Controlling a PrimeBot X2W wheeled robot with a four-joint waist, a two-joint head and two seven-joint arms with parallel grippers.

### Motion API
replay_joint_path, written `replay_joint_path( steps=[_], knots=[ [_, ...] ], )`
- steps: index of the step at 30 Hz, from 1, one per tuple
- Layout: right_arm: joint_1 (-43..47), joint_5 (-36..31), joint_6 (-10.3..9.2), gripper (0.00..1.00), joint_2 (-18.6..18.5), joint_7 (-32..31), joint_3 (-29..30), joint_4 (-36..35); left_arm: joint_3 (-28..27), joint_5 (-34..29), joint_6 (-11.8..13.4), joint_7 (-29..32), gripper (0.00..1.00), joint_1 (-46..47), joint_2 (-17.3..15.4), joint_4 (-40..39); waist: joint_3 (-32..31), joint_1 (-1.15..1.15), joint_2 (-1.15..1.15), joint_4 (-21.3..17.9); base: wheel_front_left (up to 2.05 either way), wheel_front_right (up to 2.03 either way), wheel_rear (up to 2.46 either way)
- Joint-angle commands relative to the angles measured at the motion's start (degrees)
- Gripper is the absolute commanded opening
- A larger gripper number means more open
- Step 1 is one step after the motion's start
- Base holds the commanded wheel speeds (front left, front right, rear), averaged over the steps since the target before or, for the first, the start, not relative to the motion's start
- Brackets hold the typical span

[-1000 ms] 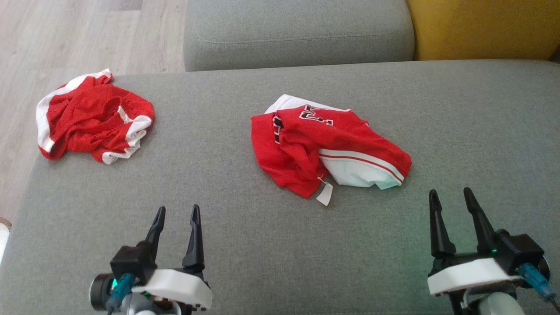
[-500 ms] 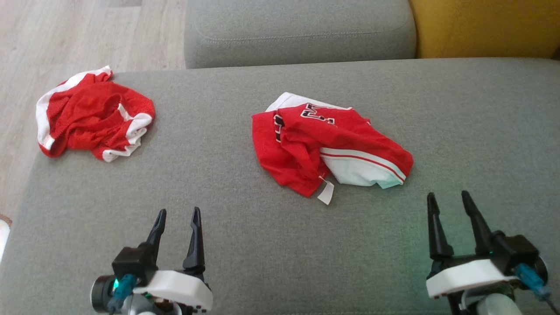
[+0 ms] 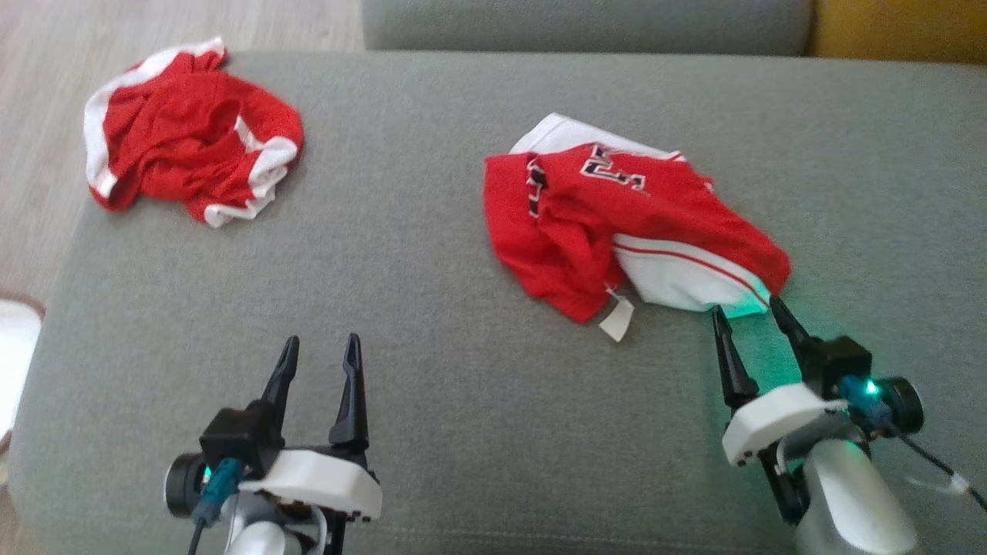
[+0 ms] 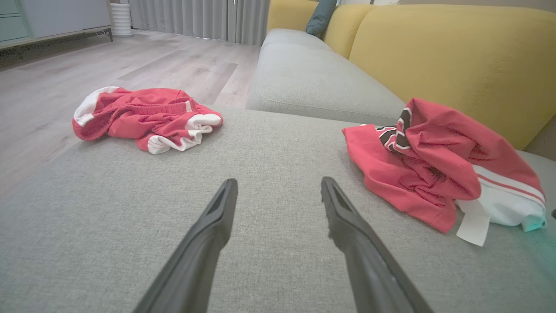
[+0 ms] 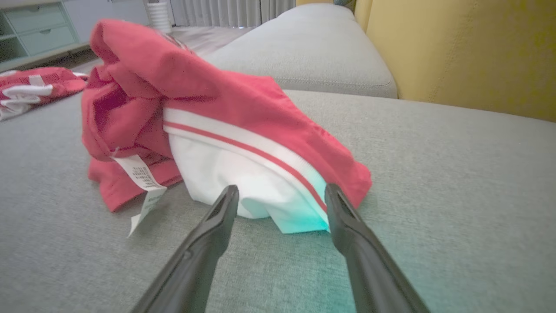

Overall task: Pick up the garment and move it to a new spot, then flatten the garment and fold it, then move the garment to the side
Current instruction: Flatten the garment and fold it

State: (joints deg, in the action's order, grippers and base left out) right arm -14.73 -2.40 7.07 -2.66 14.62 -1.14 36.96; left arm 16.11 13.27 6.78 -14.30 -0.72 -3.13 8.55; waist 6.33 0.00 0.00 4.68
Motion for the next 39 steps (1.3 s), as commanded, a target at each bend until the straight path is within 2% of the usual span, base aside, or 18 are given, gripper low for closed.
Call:
replay_joint_path(
  steps=[1, 8, 9, 11, 12, 17, 23, 32, 38, 39],
  knots=[
    [-3.54, -1.31, 0.42, 1.00, -0.21, 0.29, -0.68, 0.51, -1.37, 0.58, 0.46, -0.70, 1.00, 2.66, 0.24, -2.26, 2.59, 0.00, 0.00, 1.96, 0.00, 0.00, 0.00],
    [-9.22, -5.98, 0.42, 1.00, -0.21, 0.26, 2.60, 7.67, -0.68, 1.00, 1.12, -0.70, 1.00, 4.19, 0.24, -3.01, 5.90, 0.00, 0.00, 4.31, 0.00, 0.00, 0.00],
    [-9.89, -6.44, 0.42, 0.91, -0.21, 0.28, 3.10, 8.21, -0.58, 1.10, 1.25, -0.70, 1.00, 4.37, 0.24, -3.10, 6.22, 0.00, 0.00, 4.56, 0.00, 0.00, 0.00],
    [-10.76, -7.05, 0.42, 0.17, -0.21, 0.32, 3.68, 8.82, -0.46, 1.25, 1.43, -0.70, 1.00, 4.54, 0.25, -3.21, 6.50, 0.00, 0.00, 4.80, 0.00, 0.00, 0.00],
    [-10.99, -6.89, 0.42, 0.00, -0.21, 0.33, 3.95, 9.02, -0.42, 1.30, 1.51, -0.70, 1.00, 4.56, 0.25, -3.23, 6.54, 0.00, 0.00, 4.84, 0.00, 0.00, 0.00],
    [-10.63, -5.65, 0.42, 0.00, -0.21, 0.36, 4.35, 5.10, -0.87, 1.36, 2.09, -0.70, 1.00, 4.34, 0.25, -3.26, 6.21, 0.00, 0.00, 3.59, 0.00, 0.00, 0.00],
    [-5.87, -4.65, 0.42, 0.00, -0.21, -0.26, 2.44, -2.70, -1.37, 1.15, 2.08, -0.70, 1.00, 3.74, 0.25, -3.17, 5.19, 0.00, 0.00, 0.29, 0.00, 0.00, 0.00],
    [4.23, -5.32, 0.42, 0.00, -2.34, -9.89, 5.23, -21.78, -1.64, 1.30, 2.10, -0.70, 1.00, 3.89, 0.25, -3.56, 5.60, 0.00, 0.00, -3.99, 0.00, 0.00, 0.00],
    [6.99, -5.16, 0.42, 0.00, -3.30, -14.21, 7.35, -25.63, -1.52, 1.16, 1.79, -0.70, 1.00, 4.64, 0.25, -3.57, 6.48, 0.00, 0.00, -4.27, 0.00, 0.00, 0.00],
    [7.01, -5.28, 0.42, 0.27, -3.27, -14.30, 7.54, -25.75, -1.52, 1.11, 1.76, -0.70, 1.00, 4.69, 0.25, -3.49, 6.45, 0.00, 0.00, -4.24, 0.00, 0.00, 0.00]
  ],
)
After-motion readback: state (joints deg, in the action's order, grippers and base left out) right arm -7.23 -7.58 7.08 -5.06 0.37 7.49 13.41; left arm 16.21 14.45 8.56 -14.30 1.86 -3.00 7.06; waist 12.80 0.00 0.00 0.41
